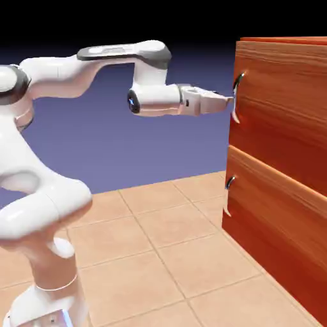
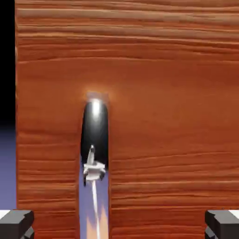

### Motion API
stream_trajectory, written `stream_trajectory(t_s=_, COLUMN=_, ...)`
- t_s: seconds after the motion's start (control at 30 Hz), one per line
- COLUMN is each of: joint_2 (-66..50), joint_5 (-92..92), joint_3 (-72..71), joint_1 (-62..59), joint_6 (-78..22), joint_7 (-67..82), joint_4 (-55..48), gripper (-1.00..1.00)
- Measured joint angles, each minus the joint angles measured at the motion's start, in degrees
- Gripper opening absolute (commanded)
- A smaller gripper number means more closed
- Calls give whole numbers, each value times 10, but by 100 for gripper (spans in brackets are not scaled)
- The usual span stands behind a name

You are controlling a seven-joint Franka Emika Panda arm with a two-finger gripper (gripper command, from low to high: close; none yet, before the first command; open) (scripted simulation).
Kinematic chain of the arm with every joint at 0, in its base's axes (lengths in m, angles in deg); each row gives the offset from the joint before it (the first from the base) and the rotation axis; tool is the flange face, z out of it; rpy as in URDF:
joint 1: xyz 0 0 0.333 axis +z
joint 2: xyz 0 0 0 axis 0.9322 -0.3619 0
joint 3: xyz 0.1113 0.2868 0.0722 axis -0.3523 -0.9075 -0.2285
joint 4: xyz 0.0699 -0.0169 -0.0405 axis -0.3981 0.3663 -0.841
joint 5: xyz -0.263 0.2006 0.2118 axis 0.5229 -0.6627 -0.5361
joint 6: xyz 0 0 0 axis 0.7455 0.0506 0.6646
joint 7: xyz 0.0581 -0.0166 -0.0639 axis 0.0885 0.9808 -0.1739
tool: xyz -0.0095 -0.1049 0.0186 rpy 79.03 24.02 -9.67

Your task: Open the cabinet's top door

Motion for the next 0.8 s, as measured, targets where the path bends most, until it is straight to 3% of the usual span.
stream_trajectory(t_s=0.23, joint_2=-21, joint_5=-22, joint_3=-77, joint_1=-110, joint_6=-4, joint_7=14, joint_4=-81, gripper=0)
stream_trajectory(t_s=0.27, joint_2=-23, joint_5=-23, joint_3=-83, joint_1=-120, joint_6=-4, joint_7=14, joint_4=-88, gripper=-100)
stream_trajectory(t_s=0.8, joint_2=-125, joint_5=-22, joint_3=137, joint_1=171, joint_6=-64, joint_7=182, joint_4=60, gripper=-100)
